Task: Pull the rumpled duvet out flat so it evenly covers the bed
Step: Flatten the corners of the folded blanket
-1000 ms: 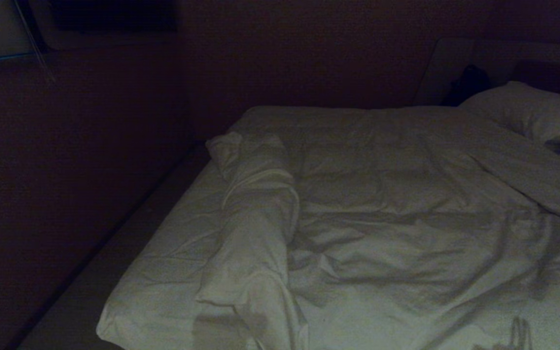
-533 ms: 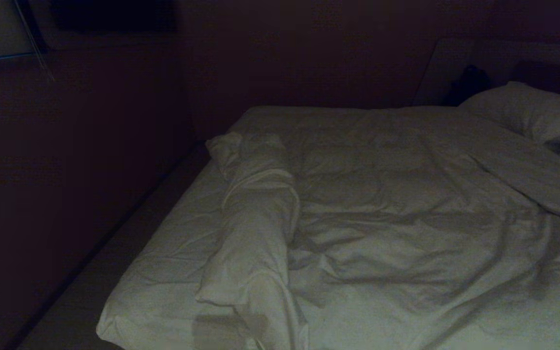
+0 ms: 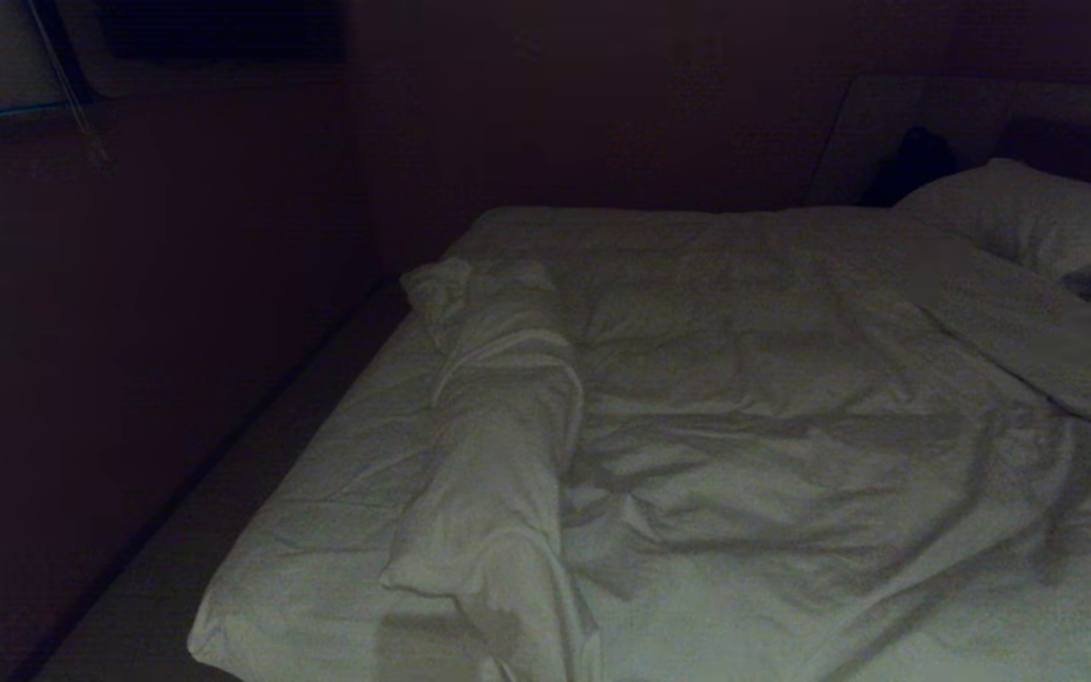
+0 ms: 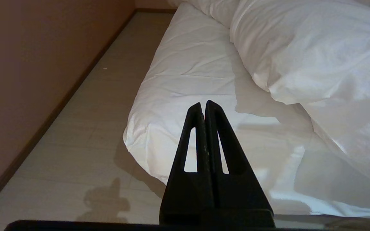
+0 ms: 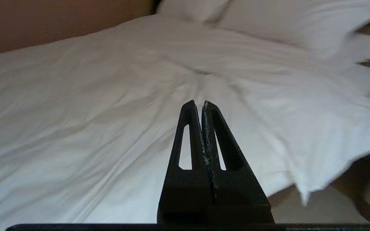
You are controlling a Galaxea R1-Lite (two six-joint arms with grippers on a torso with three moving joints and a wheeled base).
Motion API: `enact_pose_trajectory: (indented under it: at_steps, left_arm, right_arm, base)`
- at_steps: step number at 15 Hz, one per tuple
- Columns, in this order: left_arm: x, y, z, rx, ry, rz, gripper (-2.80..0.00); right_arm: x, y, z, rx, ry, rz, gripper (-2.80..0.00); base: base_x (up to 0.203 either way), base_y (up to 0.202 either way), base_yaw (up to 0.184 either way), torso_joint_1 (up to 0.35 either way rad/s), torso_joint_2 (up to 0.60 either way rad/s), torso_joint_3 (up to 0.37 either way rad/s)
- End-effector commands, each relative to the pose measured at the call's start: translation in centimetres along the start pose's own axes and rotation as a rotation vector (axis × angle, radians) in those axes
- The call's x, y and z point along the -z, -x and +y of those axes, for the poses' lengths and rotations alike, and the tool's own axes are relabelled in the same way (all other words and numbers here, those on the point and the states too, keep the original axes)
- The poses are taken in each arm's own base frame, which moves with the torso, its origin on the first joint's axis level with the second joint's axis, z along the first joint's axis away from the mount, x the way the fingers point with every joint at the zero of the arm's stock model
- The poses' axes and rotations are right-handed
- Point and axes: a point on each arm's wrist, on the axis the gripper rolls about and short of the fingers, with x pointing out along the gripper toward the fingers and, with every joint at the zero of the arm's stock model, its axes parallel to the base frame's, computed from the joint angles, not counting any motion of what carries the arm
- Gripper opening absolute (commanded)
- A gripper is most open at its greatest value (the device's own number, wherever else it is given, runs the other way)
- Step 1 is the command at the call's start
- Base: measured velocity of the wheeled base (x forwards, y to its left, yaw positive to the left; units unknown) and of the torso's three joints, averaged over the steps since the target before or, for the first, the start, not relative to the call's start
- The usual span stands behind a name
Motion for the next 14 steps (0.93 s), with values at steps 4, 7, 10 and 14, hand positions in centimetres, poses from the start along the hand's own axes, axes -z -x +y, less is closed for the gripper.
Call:
enact_pose_trajectory:
  at_steps: [4,7,10,14]
  left_arm:
    - [0.0,0.0,0.0,-0.001,0.000,0.000,-2.80]
    - [0.0,0.0,0.0,-0.001,0.000,0.000,-2.80]
    - [0.0,0.0,0.0,-0.001,0.000,0.000,-2.80]
    - [0.0,0.0,0.0,-0.001,0.000,-0.001,-2.80]
  right_arm:
    - [2.7,1.1,-0.1,-0.310,0.012,0.042,-2.80]
    - [4.1,0.9,0.0,-0.319,0.022,0.062,-2.80]
    - [4.5,0.8,0.2,-0.374,0.027,0.077,-2.80]
    - [5.2,0.6,0.4,-0.430,0.041,0.103,-2.80]
  base:
    - [0.000,0.000,0.000,0.000,0.00,0.000]
    - [0.000,0.000,0.000,0.000,0.00,0.000]
    - [0.000,0.000,0.000,0.000,0.00,0.000]
    - [0.000,0.000,0.000,0.000,0.00,0.000]
